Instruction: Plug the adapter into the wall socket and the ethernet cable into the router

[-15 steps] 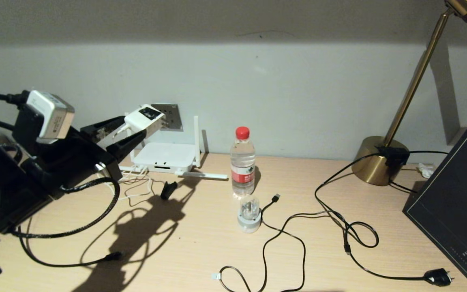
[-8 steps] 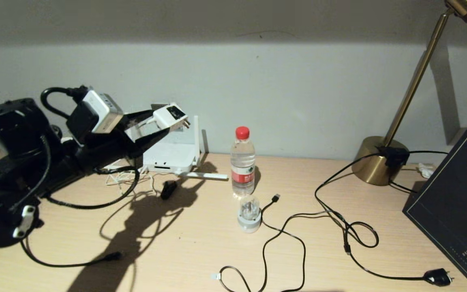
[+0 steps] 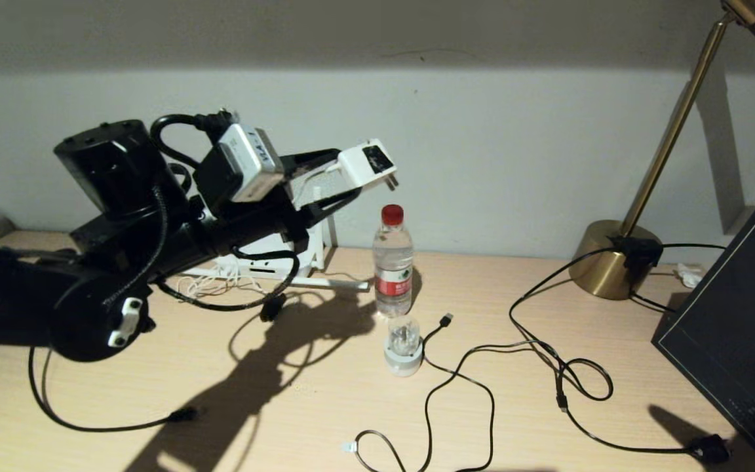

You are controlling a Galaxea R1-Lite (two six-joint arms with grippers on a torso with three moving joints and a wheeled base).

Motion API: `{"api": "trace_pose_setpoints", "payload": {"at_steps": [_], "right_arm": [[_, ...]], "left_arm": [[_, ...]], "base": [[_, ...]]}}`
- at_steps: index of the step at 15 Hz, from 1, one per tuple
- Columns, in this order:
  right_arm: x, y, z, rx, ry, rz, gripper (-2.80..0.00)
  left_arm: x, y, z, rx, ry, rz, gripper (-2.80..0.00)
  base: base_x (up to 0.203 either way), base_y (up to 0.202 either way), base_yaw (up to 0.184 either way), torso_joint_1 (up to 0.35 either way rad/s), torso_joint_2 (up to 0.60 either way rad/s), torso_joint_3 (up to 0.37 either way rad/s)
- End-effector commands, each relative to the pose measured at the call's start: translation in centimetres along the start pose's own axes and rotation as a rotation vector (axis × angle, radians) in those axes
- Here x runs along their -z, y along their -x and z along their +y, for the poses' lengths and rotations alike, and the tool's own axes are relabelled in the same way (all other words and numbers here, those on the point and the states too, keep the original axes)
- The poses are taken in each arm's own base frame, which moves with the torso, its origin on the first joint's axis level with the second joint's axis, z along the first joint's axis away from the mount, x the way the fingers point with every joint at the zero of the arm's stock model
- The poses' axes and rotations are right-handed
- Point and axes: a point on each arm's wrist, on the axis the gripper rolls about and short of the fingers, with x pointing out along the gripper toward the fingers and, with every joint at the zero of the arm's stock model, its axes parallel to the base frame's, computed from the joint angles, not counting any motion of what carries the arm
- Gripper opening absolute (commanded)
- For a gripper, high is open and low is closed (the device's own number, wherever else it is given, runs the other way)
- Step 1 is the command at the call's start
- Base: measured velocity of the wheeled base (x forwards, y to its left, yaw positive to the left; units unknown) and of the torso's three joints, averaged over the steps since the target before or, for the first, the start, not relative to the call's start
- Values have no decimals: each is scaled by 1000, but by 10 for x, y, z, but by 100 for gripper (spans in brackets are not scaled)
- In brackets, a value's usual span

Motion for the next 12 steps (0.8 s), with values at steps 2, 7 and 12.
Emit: {"api": "trace_pose_setpoints", "payload": {"at_steps": [2, 7, 12], "right_arm": [[-24, -63, -13, -149, -125, 119, -280], [-34, -83, 10, -344, -133, 158, 0], [-36, -67, 17, -435, -112, 146, 0]], "left_arm": [[-19, -15, -24, 72, -40, -79, -280], [-44, -32, -57, 179, -85, -152, -280], [-84, -35, -74, 243, -90, -280, -280]], "base": [[0, 0, 0, 0, 0, 0], [0, 0, 0, 0, 0, 0], [0, 0, 0, 0, 0, 0]]}}
